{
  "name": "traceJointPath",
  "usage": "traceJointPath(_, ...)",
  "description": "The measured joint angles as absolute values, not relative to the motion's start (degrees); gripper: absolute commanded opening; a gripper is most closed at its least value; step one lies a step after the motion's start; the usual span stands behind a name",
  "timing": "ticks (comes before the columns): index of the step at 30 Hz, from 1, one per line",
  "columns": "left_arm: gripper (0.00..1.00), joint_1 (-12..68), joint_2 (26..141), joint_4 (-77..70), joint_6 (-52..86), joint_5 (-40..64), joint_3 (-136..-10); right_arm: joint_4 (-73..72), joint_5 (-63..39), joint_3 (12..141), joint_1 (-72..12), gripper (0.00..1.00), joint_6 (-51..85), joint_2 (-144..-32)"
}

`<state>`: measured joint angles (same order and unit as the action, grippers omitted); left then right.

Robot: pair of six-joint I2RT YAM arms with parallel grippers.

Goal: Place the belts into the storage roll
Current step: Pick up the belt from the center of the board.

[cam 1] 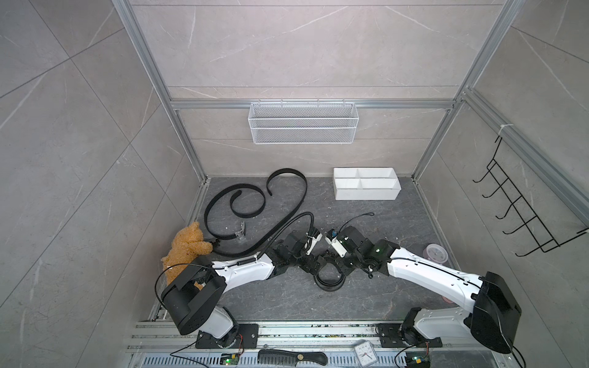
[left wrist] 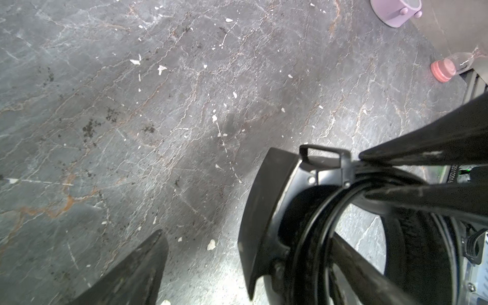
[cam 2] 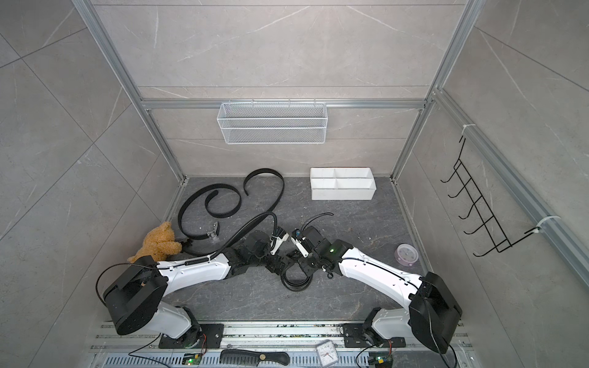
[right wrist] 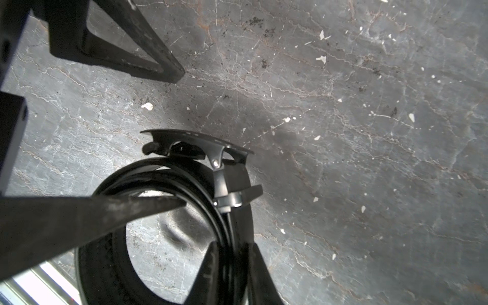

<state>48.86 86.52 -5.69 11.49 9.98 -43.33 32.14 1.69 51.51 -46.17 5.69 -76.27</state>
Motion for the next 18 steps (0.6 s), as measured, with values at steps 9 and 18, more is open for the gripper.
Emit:
traceJointPath(9, 0.59, 50.3, 89.4, -6.0, 10.7, 10.9, -45.6, 31.4, 1.1, 51.5, -46.3, 0.00, 5.1, -76.3)
traceJointPath(18, 0.05, 50.7, 90.6, -4.7, 10.7, 10.5, -46.2, 29.6, 1.5, 51.5, -46.3, 0.00, 5.1, -76.3)
